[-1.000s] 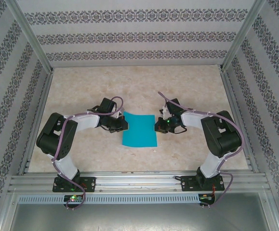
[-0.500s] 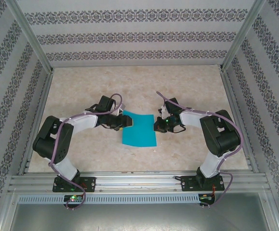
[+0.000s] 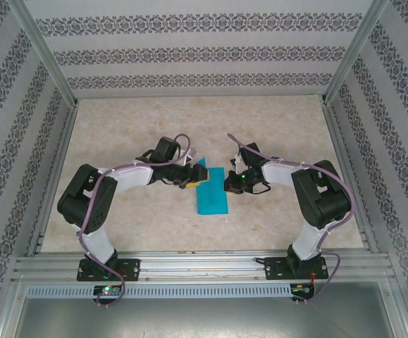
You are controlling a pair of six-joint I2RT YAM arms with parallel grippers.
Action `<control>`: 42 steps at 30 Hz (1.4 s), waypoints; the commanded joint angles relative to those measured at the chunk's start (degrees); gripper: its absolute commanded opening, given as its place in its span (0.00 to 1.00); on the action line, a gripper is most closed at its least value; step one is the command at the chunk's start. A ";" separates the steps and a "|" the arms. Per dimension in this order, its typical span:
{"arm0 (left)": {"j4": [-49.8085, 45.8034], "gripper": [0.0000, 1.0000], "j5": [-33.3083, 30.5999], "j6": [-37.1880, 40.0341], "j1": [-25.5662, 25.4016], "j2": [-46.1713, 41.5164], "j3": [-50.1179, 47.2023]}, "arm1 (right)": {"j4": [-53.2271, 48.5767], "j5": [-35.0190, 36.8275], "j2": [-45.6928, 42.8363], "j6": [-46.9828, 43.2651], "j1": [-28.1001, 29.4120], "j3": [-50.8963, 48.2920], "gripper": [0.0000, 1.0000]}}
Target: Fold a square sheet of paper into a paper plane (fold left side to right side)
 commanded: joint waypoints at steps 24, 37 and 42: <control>-0.86 0.02 -2.75 0.78 -2.35 5.66 3.43 | 2.68 1.49 -3.80 1.52 0.32 -2.22 0.03; -0.70 0.00 -3.12 0.35 -2.51 5.77 4.02 | 13.90 -9.23 -12.82 4.74 -2.60 -8.36 0.53; -0.71 0.00 -2.99 0.35 -2.53 5.83 3.98 | 21.12 -13.08 -9.50 9.10 -1.75 -9.13 0.54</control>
